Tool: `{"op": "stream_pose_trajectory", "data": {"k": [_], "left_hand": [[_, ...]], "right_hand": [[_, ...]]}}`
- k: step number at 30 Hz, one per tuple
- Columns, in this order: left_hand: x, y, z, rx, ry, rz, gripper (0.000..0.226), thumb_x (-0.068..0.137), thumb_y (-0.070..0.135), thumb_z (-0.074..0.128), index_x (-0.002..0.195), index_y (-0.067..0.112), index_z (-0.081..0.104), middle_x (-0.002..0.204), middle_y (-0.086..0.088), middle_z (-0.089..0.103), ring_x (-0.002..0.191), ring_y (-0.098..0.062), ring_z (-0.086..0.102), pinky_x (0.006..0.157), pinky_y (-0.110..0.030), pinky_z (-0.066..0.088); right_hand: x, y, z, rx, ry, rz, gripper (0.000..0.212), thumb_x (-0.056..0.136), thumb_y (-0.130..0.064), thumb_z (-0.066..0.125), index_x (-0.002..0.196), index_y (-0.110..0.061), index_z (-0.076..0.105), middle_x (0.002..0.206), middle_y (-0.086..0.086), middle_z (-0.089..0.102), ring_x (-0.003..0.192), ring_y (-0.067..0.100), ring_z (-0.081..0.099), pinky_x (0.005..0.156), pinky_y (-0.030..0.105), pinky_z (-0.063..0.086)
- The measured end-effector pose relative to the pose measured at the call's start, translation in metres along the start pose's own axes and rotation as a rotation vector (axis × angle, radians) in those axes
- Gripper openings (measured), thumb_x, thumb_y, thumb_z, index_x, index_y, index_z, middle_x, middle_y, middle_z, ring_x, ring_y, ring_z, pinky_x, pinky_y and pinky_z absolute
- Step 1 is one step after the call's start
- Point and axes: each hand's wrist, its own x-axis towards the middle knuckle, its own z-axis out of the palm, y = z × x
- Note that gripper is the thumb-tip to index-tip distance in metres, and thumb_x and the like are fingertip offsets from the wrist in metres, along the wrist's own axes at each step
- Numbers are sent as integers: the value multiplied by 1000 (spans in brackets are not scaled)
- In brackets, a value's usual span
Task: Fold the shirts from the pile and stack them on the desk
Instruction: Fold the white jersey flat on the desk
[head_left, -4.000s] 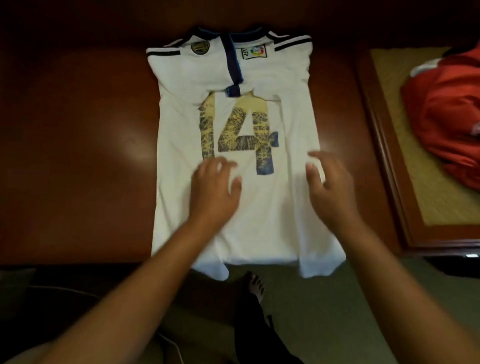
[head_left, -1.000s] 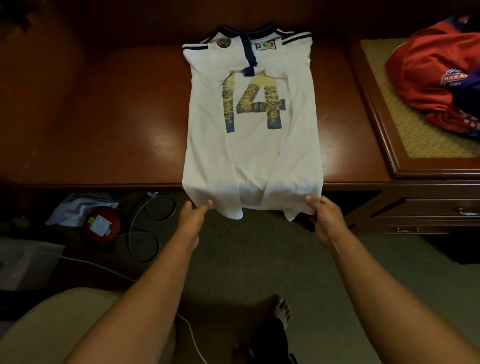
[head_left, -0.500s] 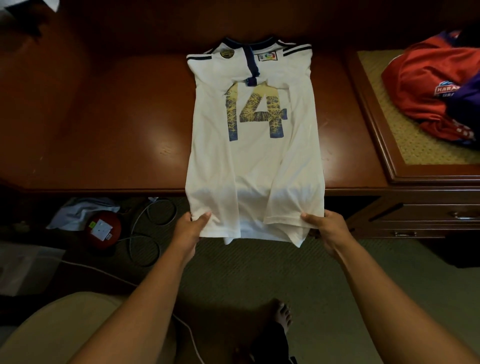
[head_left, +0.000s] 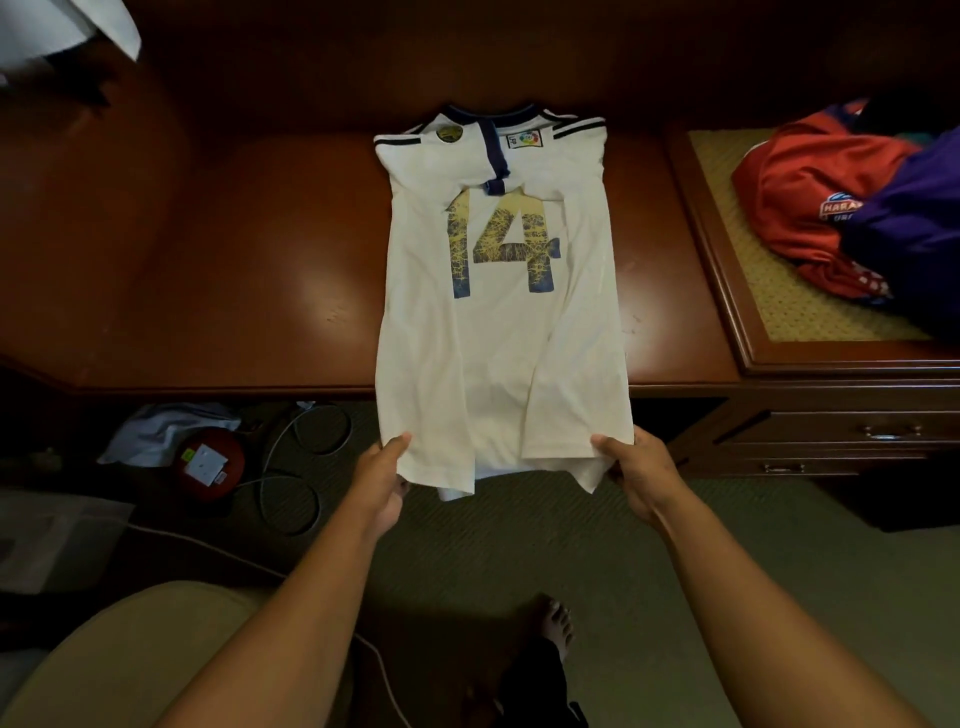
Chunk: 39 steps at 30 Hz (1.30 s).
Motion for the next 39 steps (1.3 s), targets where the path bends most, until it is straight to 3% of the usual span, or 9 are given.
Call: {"op": "stream_pose_trajectory", "data": {"k": [4,8,13,16,18,20,27,32,39], "left_hand": [[-20,3,15,-60,-79,-81,22,90,7,61,111,11,58,112,-10,66,103,-24,61,96,-41,45],[-28,7,27,-67,-14,-81,23,89,-4,58,110,7,58,103,-11,65,90,-22,61,84,-38,49],[-41,20,27,-1,54,-23,29,92,-3,56,120,7,53,109,-11,61,92,-23,59,91,-41,47],[-47,29,26,57,65,-30,34,92,-1,56,125,5,52,116,-13,61,102,-27,58,97,-45,46],[-50,35,25,112,73,-43,34,92,3,57,126,8,54,118,-12,62,103,-27,57,100,-48,43],[-53,40,25,135,83,-46,32,92,5,57,124,10,55,113,-9,63,101,-25,57,96,-46,44],[-55,48,26,129,118,-21,28,93,2,54,120,11,56,98,-5,62,91,-22,57,86,-43,48],[-50,50,30,134,159,-17,33,92,2,55,125,7,54,110,-12,62,103,-29,58,96,-50,47],[-43,82,53,61,214,81,46,89,-6,53,133,7,46,127,-14,57,103,-29,58,70,-37,51]], "right_hand": [[-15,-12,1,-71,26,11,27,93,-7,58,118,-15,57,111,7,65,100,27,62,83,48,53],[-25,-27,5,-69,71,4,24,93,-2,56,116,-10,56,105,8,65,90,25,64,61,31,51],[-38,-44,9,-118,122,21,22,91,2,56,112,-5,58,104,10,64,85,25,62,60,30,47],[-46,-55,12,-159,123,46,23,90,2,55,111,-6,57,105,11,63,91,29,61,66,37,53],[-48,-62,14,-188,130,60,21,89,3,55,108,-7,58,107,12,63,95,31,62,78,47,56],[-50,-68,16,-208,138,62,22,88,5,55,106,-6,59,106,13,64,95,33,62,86,52,53],[-50,-80,20,-232,154,99,22,87,5,55,106,-5,59,96,10,63,95,34,62,91,59,50],[-48,-88,21,-224,159,122,23,88,3,56,109,-6,59,101,10,63,97,33,62,90,56,51],[-36,-128,30,-160,180,101,20,91,1,56,107,-11,56,104,8,58,89,26,60,67,34,55]]}}
